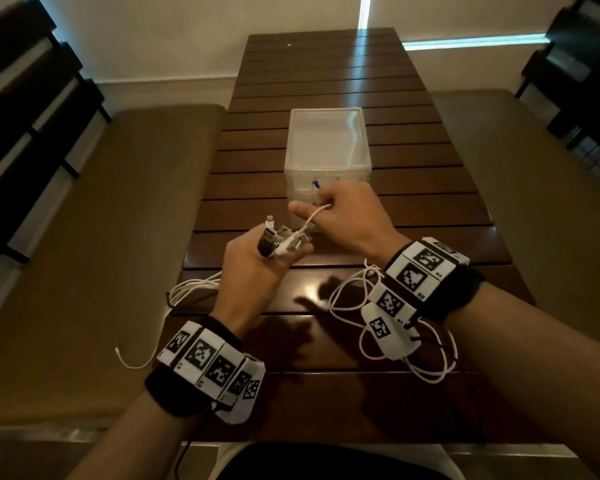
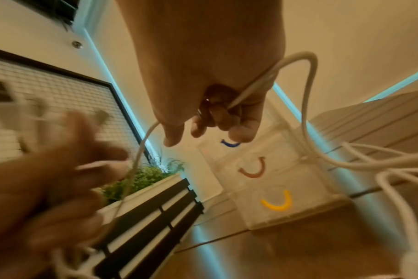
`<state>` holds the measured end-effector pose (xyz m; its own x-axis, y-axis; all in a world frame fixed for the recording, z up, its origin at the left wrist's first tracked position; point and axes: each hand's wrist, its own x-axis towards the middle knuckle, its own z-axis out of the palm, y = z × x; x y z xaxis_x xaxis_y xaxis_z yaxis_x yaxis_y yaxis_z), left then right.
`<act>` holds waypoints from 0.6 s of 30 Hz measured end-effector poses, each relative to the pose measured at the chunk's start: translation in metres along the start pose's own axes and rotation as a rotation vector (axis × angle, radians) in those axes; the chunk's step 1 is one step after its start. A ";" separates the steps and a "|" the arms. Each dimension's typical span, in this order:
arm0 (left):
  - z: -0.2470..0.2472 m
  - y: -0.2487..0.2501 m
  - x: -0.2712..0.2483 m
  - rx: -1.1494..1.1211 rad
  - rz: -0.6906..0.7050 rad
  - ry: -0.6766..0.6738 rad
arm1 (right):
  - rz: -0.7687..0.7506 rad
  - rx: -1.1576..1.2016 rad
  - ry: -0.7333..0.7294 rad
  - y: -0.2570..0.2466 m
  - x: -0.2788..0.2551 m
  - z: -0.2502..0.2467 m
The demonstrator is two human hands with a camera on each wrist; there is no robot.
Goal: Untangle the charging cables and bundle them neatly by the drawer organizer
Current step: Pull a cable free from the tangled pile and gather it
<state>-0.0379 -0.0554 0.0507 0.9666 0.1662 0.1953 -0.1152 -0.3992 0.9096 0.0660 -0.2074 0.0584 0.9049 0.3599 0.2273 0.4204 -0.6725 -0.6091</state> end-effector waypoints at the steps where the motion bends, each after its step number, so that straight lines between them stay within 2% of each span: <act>1: 0.002 -0.003 0.001 0.008 0.027 0.035 | 0.019 0.019 -0.018 -0.005 -0.001 0.003; 4: 0.004 -0.005 -0.002 -0.052 0.069 0.123 | 0.094 0.023 -0.132 -0.009 -0.008 0.013; 7: 0.005 -0.008 -0.006 -0.067 0.085 0.101 | 0.088 -0.079 -0.231 -0.003 -0.019 0.024; 9: 0.007 -0.010 -0.005 0.041 0.029 0.045 | 0.050 -0.124 -0.264 -0.001 -0.026 0.026; 11: 0.010 -0.011 -0.004 0.255 -0.030 -0.068 | -0.026 -0.196 -0.298 0.001 -0.031 0.025; 13: 0.012 -0.010 -0.006 0.461 -0.019 -0.154 | -0.030 -0.278 -0.350 0.000 -0.033 0.020; 15: 0.011 -0.009 -0.007 0.536 0.002 -0.161 | 0.002 -0.260 -0.375 0.003 -0.033 0.015; 18: 0.002 -0.016 0.002 0.503 -0.026 -0.059 | 0.017 -0.136 -0.419 0.006 -0.034 0.006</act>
<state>-0.0339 -0.0503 0.0361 0.9805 0.1369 0.1408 0.0200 -0.7829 0.6218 0.0380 -0.2202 0.0426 0.8184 0.5606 -0.1265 0.4361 -0.7492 -0.4985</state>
